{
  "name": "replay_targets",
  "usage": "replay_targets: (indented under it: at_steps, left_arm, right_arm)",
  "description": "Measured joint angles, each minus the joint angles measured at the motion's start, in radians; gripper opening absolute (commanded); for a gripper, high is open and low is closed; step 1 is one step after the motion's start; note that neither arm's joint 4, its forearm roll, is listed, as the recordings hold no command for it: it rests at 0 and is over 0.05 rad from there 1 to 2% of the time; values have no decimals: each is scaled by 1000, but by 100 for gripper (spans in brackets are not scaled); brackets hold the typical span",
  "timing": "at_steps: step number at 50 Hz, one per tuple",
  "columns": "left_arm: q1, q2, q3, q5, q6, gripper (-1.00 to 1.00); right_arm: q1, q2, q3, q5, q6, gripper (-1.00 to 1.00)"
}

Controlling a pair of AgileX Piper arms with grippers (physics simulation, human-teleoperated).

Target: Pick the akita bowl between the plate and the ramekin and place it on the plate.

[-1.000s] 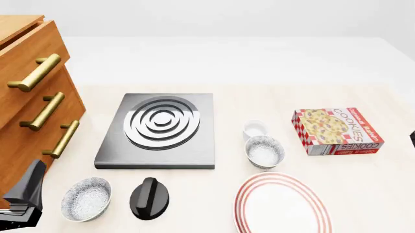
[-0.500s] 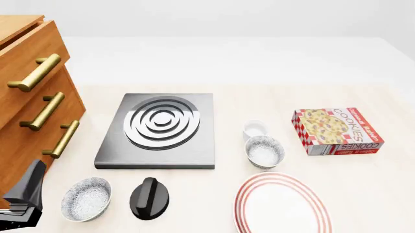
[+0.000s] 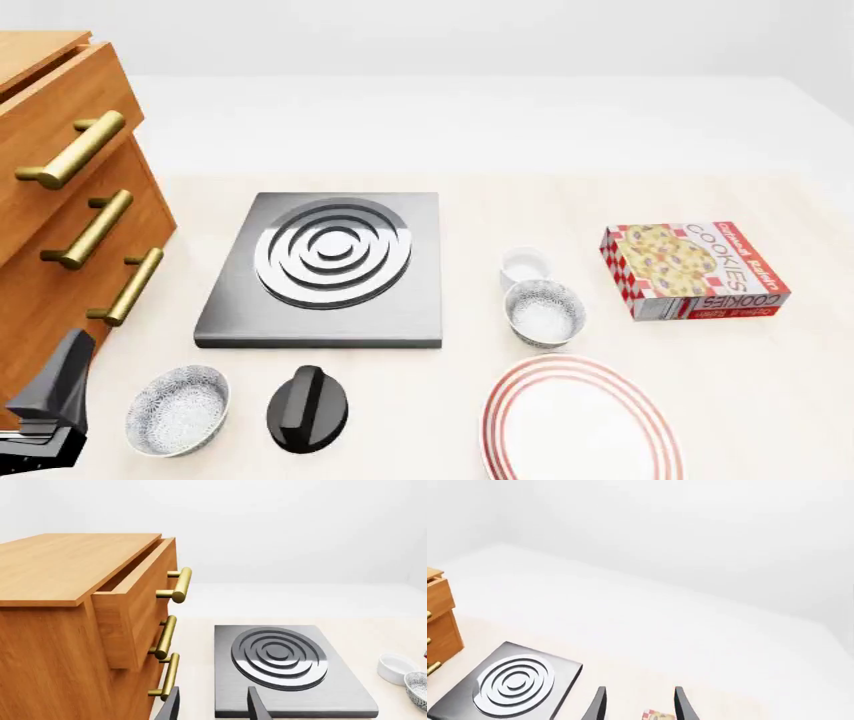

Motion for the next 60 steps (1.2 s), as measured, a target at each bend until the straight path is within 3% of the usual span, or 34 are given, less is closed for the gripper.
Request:
replay_targets:
  at_steps: [22, 37, 45, 60]
  left_arm:
    - [0, 0, 0, 0, 0, 100]
    - [0, 0, 0, 0, 0, 100]
    - [0, 0, 0, 0, 0, 100]
    - [0, 0, 0, 0, 0, 100]
  right_arm:
    - [-12, 231, -118, 60, 39, 100]
    - [-11, 295, -135, 74, 61, 100]
    - [4, 393, -72, 59, 132, 100]
    - [8, 506, 50, -4, 196, 100]
